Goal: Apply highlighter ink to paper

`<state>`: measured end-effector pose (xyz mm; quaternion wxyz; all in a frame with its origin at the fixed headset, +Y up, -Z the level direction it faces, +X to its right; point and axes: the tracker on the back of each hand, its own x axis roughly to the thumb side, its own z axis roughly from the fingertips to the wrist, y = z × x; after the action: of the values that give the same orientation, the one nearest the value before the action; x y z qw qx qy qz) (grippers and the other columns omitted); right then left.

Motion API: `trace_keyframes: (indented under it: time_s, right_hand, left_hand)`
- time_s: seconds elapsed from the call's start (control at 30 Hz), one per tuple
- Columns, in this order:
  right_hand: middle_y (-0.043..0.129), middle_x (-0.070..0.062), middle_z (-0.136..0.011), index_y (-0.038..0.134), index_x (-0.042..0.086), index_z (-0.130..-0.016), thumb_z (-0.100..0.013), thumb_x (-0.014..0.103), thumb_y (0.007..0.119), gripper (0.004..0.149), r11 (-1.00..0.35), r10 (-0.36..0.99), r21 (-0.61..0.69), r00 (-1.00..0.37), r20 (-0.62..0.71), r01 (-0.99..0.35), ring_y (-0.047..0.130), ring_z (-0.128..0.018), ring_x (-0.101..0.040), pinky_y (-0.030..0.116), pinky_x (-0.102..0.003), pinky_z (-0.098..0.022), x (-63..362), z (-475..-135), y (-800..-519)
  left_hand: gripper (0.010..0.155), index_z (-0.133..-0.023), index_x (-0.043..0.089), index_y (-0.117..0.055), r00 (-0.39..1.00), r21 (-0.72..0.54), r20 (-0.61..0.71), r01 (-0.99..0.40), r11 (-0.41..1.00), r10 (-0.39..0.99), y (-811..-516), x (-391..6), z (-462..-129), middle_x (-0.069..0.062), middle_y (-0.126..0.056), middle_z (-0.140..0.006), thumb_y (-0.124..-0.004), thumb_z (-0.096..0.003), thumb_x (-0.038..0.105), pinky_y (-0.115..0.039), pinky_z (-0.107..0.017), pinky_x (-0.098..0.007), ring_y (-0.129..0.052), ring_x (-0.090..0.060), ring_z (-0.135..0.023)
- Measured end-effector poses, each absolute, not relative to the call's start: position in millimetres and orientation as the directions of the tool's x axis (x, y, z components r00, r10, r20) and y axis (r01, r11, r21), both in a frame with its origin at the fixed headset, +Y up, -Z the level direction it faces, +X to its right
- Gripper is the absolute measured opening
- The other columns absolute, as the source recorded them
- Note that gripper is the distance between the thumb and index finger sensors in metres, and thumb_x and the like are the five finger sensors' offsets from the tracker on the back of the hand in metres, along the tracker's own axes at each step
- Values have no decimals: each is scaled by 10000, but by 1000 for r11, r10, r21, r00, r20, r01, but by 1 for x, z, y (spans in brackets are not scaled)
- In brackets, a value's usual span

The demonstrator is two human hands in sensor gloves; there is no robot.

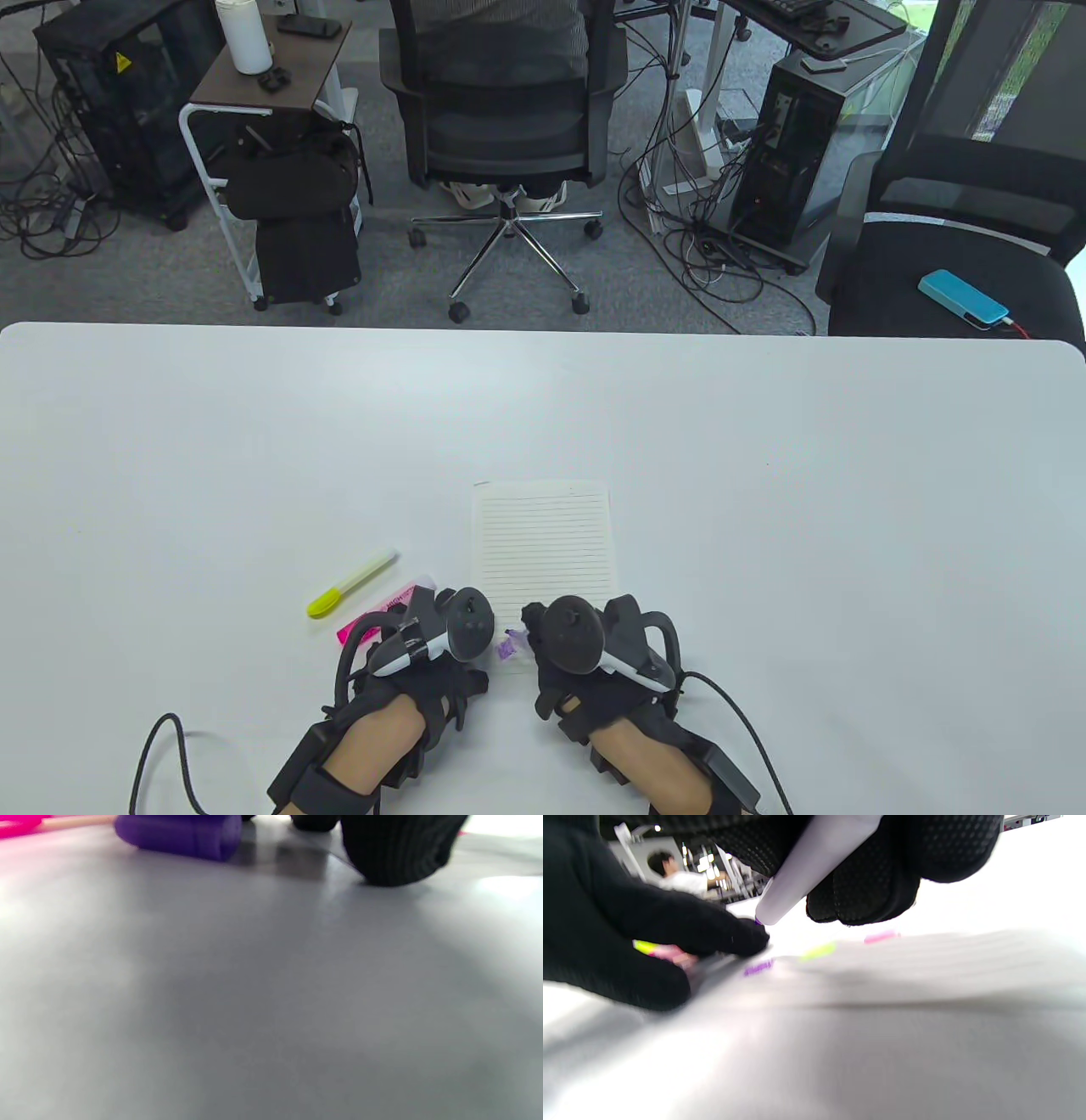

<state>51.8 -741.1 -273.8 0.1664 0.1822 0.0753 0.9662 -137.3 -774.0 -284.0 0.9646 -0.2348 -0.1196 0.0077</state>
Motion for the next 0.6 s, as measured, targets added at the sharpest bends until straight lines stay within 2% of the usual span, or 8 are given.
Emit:
trace_keyframes:
  time_s: [0.2, 0.33, 0.43, 0.5, 0.6]
  right_hand:
    - [796, -175, -919, 640, 177, -1066, -611, 253, 712, 467, -833, 551, 161, -771, 319, -529, 869, -666, -382, 723, -538, -515, 76, -275, -734]
    - [756, -179, -953, 603, 178, -1084, -604, 243, 722, 498, -811, 579, 142, -743, 336, -567, 847, -700, -387, 712, -542, -532, 83, -276, -732]
    - [740, -181, -965, 591, 177, -1089, -604, 242, 724, 507, -794, 598, 127, -723, 346, -595, 837, -711, -388, 712, -537, -534, 86, -276, -731]
    - [740, -181, -964, 589, 175, -1091, -606, 245, 721, 508, -783, 609, 122, -712, 350, -610, 839, -706, -385, 713, -534, -531, 88, -277, -730]
    - [749, -186, -954, 595, 171, -1087, -609, 249, 718, 500, -773, 623, 134, -700, 351, -620, 843, -694, -384, 716, -532, -525, 90, -277, -729]
  left_hand:
    - [765, -1065, 359, -420, 970, -453, 233, 44, 890, 71, -774, -138, -284, -100, -315, -1140, -768, -407, 534, -345, -728, -657, -438, -434, -1007]
    - [763, -1068, 348, -430, 963, -447, 255, 40, 894, 84, -773, -139, -285, -107, -332, -1140, -759, -408, 546, -347, -729, -656, -445, -430, -1009]
    - [742, -1067, 332, -459, 955, -431, 258, -25, 902, 149, -767, -144, -287, -110, -377, -1137, -732, -415, 555, -367, -725, -655, -474, -426, -1005]
    - [724, -1062, 312, -504, 954, -386, 243, -73, 920, 177, -758, -150, -288, -112, -408, -1133, -732, -416, 545, -381, -723, -655, -495, -425, -1000]
    - [651, -1033, 279, -613, 968, -308, 204, -80, 948, 149, -742, -161, -288, -96, -475, -1122, -734, -424, 474, -409, -722, -650, -531, -419, -993]
